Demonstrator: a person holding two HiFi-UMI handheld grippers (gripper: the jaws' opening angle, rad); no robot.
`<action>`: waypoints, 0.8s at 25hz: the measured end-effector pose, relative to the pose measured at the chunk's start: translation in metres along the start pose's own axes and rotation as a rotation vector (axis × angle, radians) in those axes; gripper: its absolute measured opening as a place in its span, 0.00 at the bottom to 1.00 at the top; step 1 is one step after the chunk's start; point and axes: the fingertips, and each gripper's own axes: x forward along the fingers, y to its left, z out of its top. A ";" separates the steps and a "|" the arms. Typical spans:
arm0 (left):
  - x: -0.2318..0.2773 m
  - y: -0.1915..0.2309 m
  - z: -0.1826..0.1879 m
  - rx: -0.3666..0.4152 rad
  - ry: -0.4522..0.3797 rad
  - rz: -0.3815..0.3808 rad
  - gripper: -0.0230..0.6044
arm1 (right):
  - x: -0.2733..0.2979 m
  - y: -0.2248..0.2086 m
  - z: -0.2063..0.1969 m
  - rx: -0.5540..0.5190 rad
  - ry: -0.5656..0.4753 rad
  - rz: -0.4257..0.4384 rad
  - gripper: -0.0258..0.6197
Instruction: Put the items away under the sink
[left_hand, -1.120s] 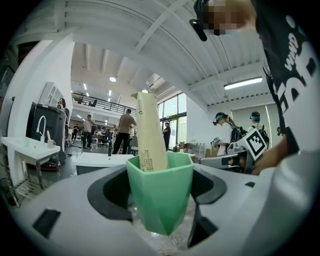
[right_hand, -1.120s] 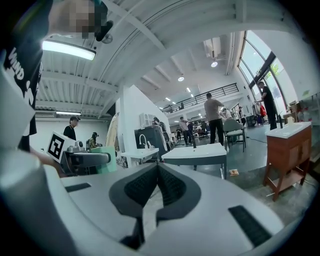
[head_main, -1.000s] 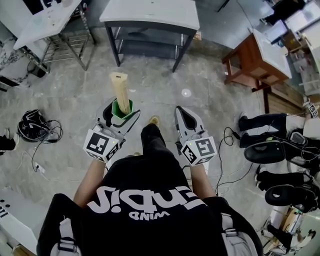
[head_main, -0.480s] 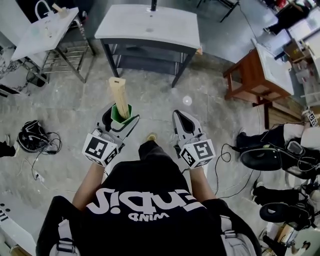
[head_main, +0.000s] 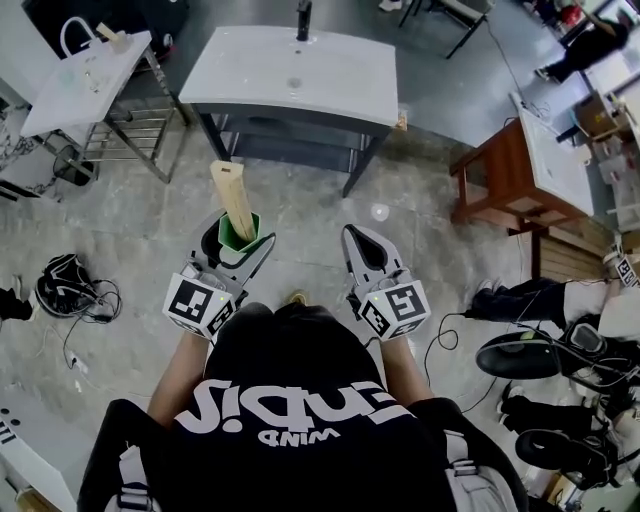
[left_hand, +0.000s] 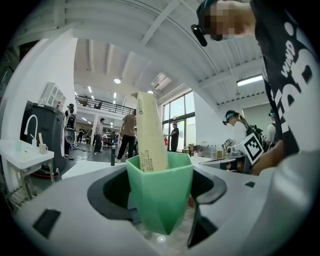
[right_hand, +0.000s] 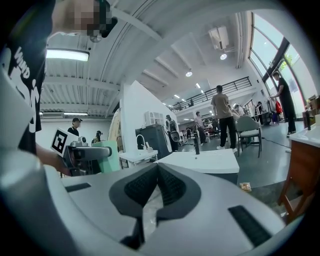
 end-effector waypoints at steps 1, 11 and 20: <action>0.007 0.001 0.001 0.000 -0.002 0.005 0.59 | 0.003 -0.007 0.000 -0.001 0.000 0.004 0.07; 0.056 0.020 -0.006 0.012 0.024 0.000 0.59 | 0.033 -0.049 0.007 0.017 -0.019 -0.012 0.07; 0.100 0.049 -0.015 0.028 0.012 -0.016 0.59 | 0.063 -0.084 0.006 0.022 -0.022 -0.055 0.07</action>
